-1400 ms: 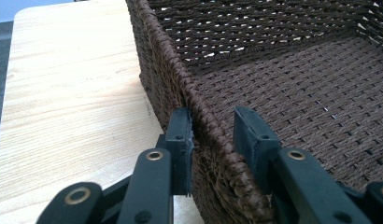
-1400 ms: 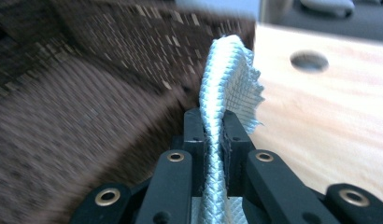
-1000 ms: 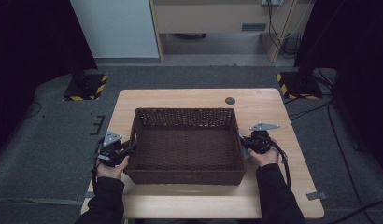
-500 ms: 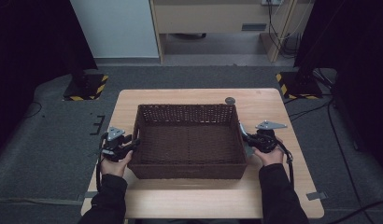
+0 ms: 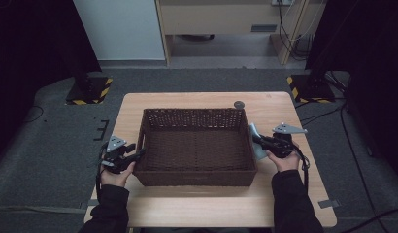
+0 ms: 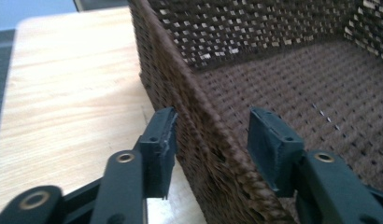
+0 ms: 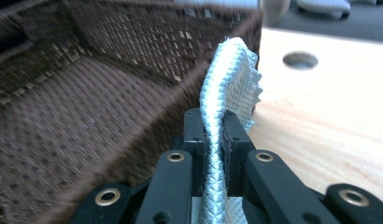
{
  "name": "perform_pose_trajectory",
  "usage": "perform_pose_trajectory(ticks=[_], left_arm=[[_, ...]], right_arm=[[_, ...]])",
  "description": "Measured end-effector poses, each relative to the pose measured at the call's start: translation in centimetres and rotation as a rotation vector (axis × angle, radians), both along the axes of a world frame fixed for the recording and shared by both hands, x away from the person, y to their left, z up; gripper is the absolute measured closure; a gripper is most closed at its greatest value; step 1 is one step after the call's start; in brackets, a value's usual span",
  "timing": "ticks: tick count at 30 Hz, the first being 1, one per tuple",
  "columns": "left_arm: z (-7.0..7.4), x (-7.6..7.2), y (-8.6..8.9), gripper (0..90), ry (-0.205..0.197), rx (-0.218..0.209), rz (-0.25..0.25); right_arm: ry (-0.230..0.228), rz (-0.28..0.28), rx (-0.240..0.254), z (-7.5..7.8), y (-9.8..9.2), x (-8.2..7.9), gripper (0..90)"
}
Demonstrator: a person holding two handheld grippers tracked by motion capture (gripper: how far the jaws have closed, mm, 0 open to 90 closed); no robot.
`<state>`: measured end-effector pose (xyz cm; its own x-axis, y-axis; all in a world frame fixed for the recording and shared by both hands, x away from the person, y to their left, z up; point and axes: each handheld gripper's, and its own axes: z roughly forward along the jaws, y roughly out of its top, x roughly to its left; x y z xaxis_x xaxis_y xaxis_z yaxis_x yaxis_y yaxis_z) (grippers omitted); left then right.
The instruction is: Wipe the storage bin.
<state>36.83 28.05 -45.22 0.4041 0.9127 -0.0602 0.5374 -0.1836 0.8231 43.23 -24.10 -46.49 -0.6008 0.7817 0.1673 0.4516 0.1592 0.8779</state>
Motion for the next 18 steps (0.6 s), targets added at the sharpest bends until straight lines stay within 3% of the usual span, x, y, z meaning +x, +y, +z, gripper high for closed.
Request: perform_pose_trajectory(ticks=[4,14,16,18], left_arm=[[-0.1,0.0,0.1,57.8,0.015,-0.016,-0.016],[-0.1,0.1,0.0,61.4,0.011,-0.018,-0.022],[-0.2,0.1,0.1,61.7,0.009,-0.031,-0.015],[-0.2,0.1,0.0,62.4,0.008,-0.027,-0.007]], right_arm=[[0.001,0.013,-0.01,0.1,0.1,-0.4,83.9],[0.184,0.001,-0.183,-4.0,1.2,-0.5,83.9],[0.186,0.003,-0.175,-4.1,1.2,-0.6,83.9],[0.139,-0.005,-0.131,-3.1,1.0,-0.6,83.9]])
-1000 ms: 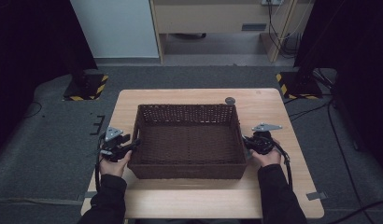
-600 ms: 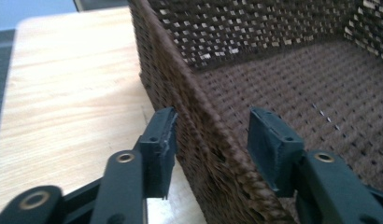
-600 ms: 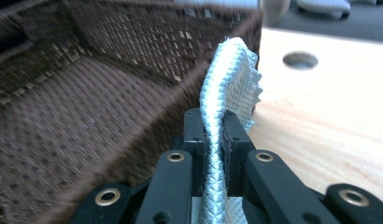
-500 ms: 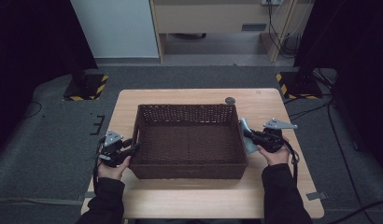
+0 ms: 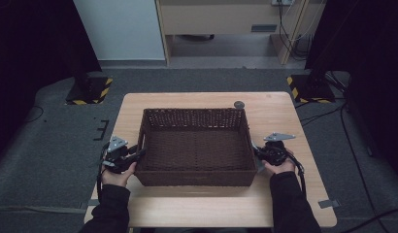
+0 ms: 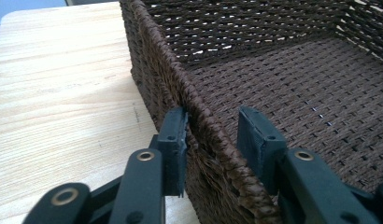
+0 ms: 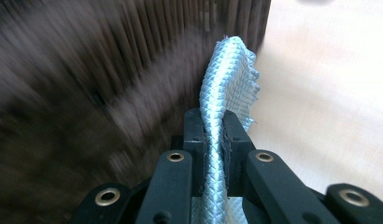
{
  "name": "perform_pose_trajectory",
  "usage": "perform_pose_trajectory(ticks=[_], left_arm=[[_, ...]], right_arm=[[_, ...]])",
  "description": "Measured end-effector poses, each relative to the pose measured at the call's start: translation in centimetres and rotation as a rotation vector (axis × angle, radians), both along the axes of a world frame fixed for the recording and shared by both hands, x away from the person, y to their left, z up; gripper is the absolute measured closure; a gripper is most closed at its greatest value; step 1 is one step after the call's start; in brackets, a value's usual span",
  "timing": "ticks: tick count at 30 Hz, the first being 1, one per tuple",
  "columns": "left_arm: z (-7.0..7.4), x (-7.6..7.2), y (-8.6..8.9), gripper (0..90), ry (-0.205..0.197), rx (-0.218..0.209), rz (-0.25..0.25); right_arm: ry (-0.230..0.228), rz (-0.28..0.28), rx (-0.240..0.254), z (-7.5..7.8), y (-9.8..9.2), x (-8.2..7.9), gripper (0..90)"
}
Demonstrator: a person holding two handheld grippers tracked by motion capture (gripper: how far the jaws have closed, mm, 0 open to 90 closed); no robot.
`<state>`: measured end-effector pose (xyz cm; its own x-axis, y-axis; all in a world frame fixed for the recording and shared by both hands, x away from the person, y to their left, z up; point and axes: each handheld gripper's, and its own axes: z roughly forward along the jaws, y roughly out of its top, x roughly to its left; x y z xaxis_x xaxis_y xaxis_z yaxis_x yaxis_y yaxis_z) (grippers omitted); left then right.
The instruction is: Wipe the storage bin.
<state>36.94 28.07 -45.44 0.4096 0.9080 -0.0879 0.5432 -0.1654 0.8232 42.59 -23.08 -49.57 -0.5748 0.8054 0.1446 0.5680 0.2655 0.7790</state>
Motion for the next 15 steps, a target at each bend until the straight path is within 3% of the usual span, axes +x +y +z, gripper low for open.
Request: perform_pose_trajectory(ticks=[2,4,7,11,15], left_arm=[[0.0,0.1,-0.1,63.8,-0.003,0.006,0.005],[0.0,0.3,-0.2,64.6,-0.001,0.007,0.012],[0.0,0.5,-0.2,64.8,-0.001,-0.001,0.016],[0.0,1.0,-0.3,64.5,-0.003,0.002,0.018],[0.0,1.4,-0.3,62.6,-0.006,0.002,0.022]], right_arm=[[-0.067,-0.004,0.071,1.7,-0.4,-0.2,83.9],[-0.131,0.015,0.105,3.2,-0.7,-0.7,83.9],[-0.142,0.03,0.099,3.8,-0.7,-1.1,83.9],[-0.091,0.026,0.059,2.6,-0.6,-0.8,83.9],[0.001,0.013,-0.006,0.2,-0.5,-0.2,83.9]])
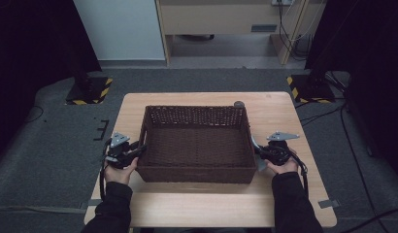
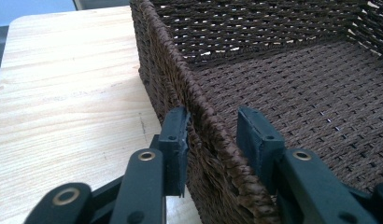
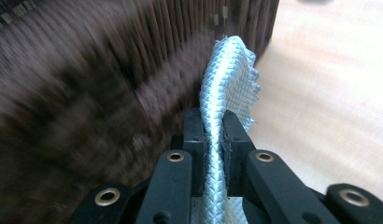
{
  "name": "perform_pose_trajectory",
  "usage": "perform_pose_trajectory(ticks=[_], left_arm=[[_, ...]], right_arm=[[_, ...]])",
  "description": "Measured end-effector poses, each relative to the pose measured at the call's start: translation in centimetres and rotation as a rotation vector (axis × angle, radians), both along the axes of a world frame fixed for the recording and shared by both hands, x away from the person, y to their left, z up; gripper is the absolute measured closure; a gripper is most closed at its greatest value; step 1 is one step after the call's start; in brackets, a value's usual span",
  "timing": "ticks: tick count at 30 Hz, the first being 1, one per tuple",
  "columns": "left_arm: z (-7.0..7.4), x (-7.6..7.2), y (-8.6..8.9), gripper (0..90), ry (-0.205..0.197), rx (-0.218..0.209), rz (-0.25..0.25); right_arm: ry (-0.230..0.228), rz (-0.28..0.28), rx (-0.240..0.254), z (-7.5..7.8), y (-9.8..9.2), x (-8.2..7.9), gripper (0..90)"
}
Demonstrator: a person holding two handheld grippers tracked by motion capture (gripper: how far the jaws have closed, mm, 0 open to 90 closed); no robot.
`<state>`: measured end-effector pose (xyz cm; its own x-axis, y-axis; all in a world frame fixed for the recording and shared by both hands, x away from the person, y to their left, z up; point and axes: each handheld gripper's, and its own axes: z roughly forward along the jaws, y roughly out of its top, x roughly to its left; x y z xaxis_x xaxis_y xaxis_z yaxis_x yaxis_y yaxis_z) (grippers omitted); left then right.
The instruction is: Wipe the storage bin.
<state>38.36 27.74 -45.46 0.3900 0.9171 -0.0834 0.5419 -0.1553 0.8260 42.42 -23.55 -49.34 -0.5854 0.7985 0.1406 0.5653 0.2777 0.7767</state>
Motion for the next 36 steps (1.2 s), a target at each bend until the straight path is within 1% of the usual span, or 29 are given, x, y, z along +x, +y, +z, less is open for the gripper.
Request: perform_pose_trajectory(ticks=[1,2,3,5,7,8,9,11,12,13,14,16,17,18,19,20,22,23,24,26,27,29,30,32,33,34,36], left_arm=[[0.0,0.0,0.0,62.0,-0.004,0.003,0.003],[0.0,0.0,0.0,60.2,-0.006,0.006,0.008],[0.0,-0.1,0.0,58.4,-0.008,0.008,0.014],[-0.1,-0.1,0.2,53.7,-0.01,0.003,0.024],[-0.1,-0.2,0.2,49.7,-0.014,0.0,0.026],[-0.1,-0.3,0.2,48.6,-0.015,0.004,0.022],[-0.1,-0.3,0.2,47.8,-0.015,0.008,0.018],[0.1,-0.7,0.3,47.1,-0.026,0.011,0.009],[0.2,-0.8,0.3,46.2,-0.027,0.007,0.006],[0.2,-0.8,0.3,45.8,-0.027,0.007,0.006],[0.3,-1.1,0.4,45.5,-0.029,-0.003,-0.004],[0.3,-1.3,0.4,47.1,-0.019,0.002,-0.02],[0.2,-1.4,0.4,48.1,-0.012,0.005,-0.028],[0.1,-1.4,0.3,49.5,-0.002,0.012,-0.036],[0.0,-1.5,0.3,52.1,0.0,0.009,-0.041],[0.0,-1.5,0.3,54.1,0.002,0.002,-0.042],[0.0,-1.5,0.2,58.1,0.006,-0.009,-0.05],[0.0,-1.5,0.2,59.6,0.003,-0.01,-0.048],[0.0,-1.5,0.2,60.1,0.003,-0.012,-0.047],[0.0,-1.5,0.2,61.1,0.007,-0.016,-0.041],[0.0,-1.5,0.1,61.6,0.009,-0.016,-0.036],[0.0,-1.6,0.0,62.7,0.007,-0.011,-0.026],[0.0,-1.6,0.0,63.1,0.007,-0.009,-0.022],[0.1,-1.6,-0.1,63.6,0.006,-0.002,-0.015],[0.1,-1.6,-0.2,63.8,0.004,0.0,-0.012],[0.1,-1.5,-0.3,64.0,0.005,0.005,-0.008],[0.1,-1.5,-0.4,64.2,0.004,0.008,-0.005]], right_arm=[[0.027,-0.004,-0.008,-0.5,0.1,0.1,83.8],[0.049,0.003,-0.035,-1.0,0.4,0.3,83.9],[0.054,0.013,-0.047,-1.2,0.5,0.4,83.8],[0.04,0.011,-0.029,-1.0,0.8,0.4,83.8],[0.016,0.008,-0.015,-0.3,0.7,0.2,83.8],[-0.007,0.006,0.003,0.3,0.5,0.1,83.8],[-0.04,0.006,0.033,1.0,0.3,-0.1,83.8],[-0.086,-0.003,0.067,2.2,-0.1,-0.6,83.8],[-0.12,0.001,0.089,2.9,-0.4,-0.9,83.8],[-0.135,0.003,0.102,3.3,-0.6,-1.0,83.8],[-0.141,0.001,0.107,3.6,-0.7,-1.2,83.8],[-0.136,0.008,0.101,3.5,-0.7,-1.4,83.8],[-0.122,0.01,0.096,3.3,-0.7,-1.4,83.8],[-0.109,0.014,0.078,3.0,-0.6,-1.5,83.8],[-0.092,0.016,0.061,2.5,-0.5,-1.5,83.8],[-0.078,0.013,0.056,2.1,-0.5,-1.5,83.8],[-0.032,0.005,0.026,1.1,-0.3,-1.4,83.8],[-0.015,0.0,0.02,0.8,-0.2,-1.4,83.8],[0.006,0.004,0.009,0.2,0.0,-1.4,83.8],[0.037,0.01,-0.01,-0.6,0.2,-1.3,83.8],[0.048,0.012,-0.012,-0.9,0.3,-1.3,83.8],[0.061,0.003,-0.001,-1.1,0.3,-1.2,83.8],[0.045,0.01,0.003,-0.9,0.2,-1.1,83.8],[0.015,0.005,0.042,0.0,-0.1,-1.4,83.8],[-0.029,0.005,0.061,0.9,-0.3,-1.7,83.8],[-0.055,0.003,0.081,1.5,-0.4,-2.0,83.8],[-0.128,0.016,0.119,3.1,-0.7,-2.7,83.8]])
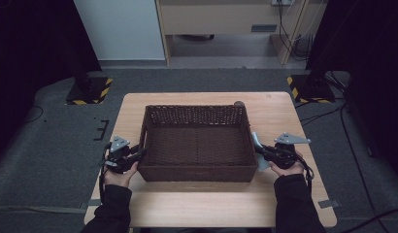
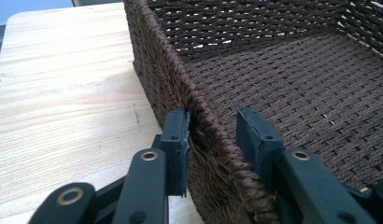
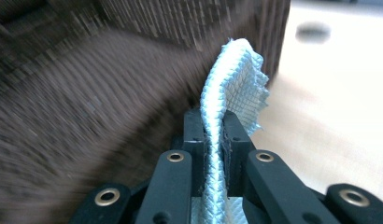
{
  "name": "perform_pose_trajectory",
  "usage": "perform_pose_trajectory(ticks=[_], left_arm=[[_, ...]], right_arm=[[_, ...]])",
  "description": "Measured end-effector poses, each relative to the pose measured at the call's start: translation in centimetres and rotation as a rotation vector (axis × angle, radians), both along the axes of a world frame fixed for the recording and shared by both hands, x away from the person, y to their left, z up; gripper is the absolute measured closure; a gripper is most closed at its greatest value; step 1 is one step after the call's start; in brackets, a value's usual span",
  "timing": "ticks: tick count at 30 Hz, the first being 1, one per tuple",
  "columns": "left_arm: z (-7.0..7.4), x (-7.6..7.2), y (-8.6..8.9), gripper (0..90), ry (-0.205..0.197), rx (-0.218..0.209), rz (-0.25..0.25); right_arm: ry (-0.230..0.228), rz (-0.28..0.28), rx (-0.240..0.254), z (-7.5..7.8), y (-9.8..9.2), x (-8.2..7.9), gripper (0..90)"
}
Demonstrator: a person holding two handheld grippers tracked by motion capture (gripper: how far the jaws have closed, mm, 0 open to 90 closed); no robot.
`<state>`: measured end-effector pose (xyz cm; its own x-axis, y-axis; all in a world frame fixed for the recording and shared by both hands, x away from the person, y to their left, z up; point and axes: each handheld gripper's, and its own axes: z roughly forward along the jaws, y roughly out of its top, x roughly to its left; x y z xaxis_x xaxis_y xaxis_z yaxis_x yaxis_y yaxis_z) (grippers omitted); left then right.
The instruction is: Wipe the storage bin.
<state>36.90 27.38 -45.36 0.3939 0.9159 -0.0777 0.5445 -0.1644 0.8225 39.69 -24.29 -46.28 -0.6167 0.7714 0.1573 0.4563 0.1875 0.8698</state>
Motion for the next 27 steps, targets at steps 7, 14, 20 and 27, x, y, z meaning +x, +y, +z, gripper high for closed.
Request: perform_pose_trajectory(ticks=[7,14,20,27], left_arm=[[0.0,0.9,-0.2,64.1,-0.001,-0.003,0.002],[-0.2,0.9,0.0,54.0,-0.022,0.0,0.013],[0.0,0.5,0.2,43.9,-0.036,-0.012,0.002],[0.4,-0.1,0.0,43.7,-0.036,0.008,-0.018]], right_arm=[[-0.011,0.026,-0.045,0.0,-0.1,-0.8,83.8],[0.162,0.029,-0.148,-3.7,0.3,0.0,83.8],[0.14,0.026,-0.137,-3.2,0.3,-0.2,83.8],[-0.04,0.055,-0.052,0.8,-0.8,-2.8,83.8]])
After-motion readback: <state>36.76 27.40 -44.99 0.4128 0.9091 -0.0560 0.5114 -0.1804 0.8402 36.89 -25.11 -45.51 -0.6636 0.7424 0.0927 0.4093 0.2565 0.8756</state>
